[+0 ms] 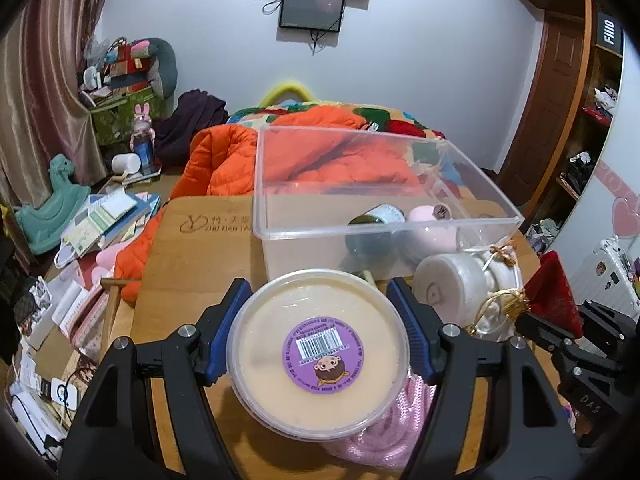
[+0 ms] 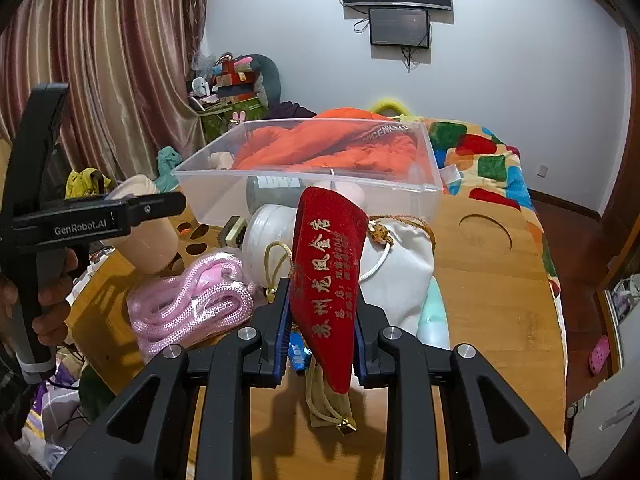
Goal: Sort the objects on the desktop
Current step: 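Lift the cream jar with the left tool while the right tool carries the red pouch toward the box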
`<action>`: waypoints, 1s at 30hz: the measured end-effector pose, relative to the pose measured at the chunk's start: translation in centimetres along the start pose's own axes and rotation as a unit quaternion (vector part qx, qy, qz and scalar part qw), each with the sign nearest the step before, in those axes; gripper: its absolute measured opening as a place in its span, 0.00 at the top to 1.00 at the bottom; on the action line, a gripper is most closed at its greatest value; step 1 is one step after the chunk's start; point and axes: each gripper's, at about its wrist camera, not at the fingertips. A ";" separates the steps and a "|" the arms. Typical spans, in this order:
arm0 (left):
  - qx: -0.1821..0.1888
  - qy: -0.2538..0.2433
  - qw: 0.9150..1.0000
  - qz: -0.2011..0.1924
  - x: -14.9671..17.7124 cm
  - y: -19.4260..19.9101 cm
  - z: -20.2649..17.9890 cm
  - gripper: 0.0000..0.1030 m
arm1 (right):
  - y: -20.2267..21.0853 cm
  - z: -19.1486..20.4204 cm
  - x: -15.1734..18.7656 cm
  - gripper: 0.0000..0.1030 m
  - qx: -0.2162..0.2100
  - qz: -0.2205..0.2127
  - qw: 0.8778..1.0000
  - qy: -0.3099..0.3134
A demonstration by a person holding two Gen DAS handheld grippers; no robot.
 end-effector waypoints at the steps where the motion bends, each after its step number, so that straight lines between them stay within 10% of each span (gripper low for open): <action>1: 0.000 -0.003 1.000 -0.001 -0.1 0.1 -0.2 0.33 | 0.0 0.1 -0.1 0.78 0.005 -0.002 1.000 0.003; 30: 0.003 -0.039 0.999 -0.025 -7.3 1.1 -1.0 0.33 | -1.4 0.6 -8.9 0.78 0.008 -0.049 0.998 0.046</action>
Point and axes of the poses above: each gripper's, at about its wrist camera, not at the fingertips, and y roughly against the way its jaws point, z to its left, x to its underside, and after that the axes turned 14 degrees about x, right-handed
